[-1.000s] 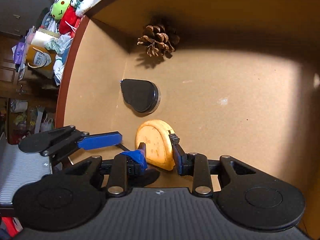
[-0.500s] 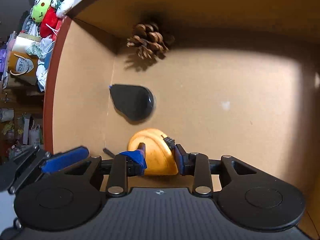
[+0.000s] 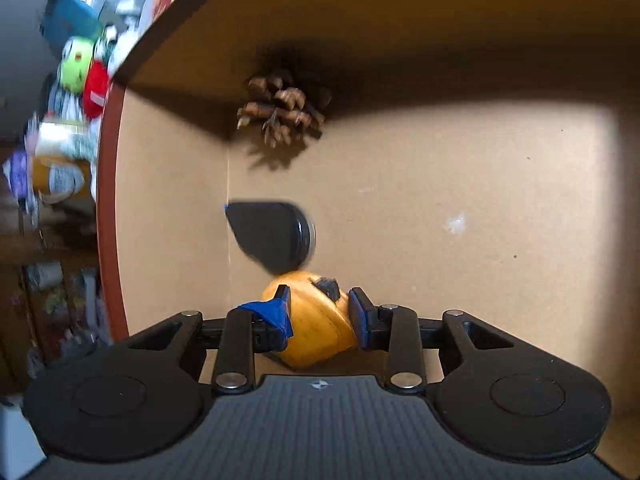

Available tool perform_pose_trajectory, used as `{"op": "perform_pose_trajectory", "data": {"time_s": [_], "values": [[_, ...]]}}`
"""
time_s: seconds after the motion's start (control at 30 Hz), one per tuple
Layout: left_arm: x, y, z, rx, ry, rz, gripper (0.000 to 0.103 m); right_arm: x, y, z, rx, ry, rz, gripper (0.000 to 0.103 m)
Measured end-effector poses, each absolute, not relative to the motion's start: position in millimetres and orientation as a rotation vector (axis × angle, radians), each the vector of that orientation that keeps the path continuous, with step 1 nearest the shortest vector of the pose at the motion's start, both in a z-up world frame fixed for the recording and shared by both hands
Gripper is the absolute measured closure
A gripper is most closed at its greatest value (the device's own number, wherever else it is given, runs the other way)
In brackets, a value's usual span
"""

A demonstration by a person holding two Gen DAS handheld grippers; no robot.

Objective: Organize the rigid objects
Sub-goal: 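Lower the orange block onto the box floor and open the right tool, then withdraw the right tool up and out of the box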

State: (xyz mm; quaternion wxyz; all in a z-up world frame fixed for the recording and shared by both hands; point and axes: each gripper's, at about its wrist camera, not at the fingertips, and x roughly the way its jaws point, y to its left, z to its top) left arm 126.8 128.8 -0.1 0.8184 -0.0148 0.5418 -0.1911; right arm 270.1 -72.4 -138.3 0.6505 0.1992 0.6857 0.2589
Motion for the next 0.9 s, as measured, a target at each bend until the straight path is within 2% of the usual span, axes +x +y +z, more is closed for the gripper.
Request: {"op": "perform_pose_trajectory", "data": {"time_s": [0.2, 0.53, 0.67, 0.87, 0.9], "values": [[122.9, 130.5, -2.2, -0.039, 1.155, -0.418, 0.031, 272.6, -72.2, -137.4, 0.413, 1.577, 0.594, 0.087], [117.7, 128.7, 1.3, -0.046, 1.136, -0.441, 0.031, 272.3, -71.3, -117.8, 0.473, 1.423, 0.585, 0.088], [114.3, 131.5, 2.8, -0.059, 1.127, -0.455, 0.031, 273.3, -57.6, -122.2, 0.56, 1.483, 0.715, 0.088], [113.5, 132.6, 3.6, -0.068, 1.127, -0.457, 0.031, 273.6, -12.1, -137.2, 0.534, 1.53, 0.732, 0.088], [113.8, 132.7, 3.2, -0.068, 1.13, -0.454, 0.031, 276.0, -9.7, -139.0, 0.535, 1.52, 0.714, 0.091]]}}
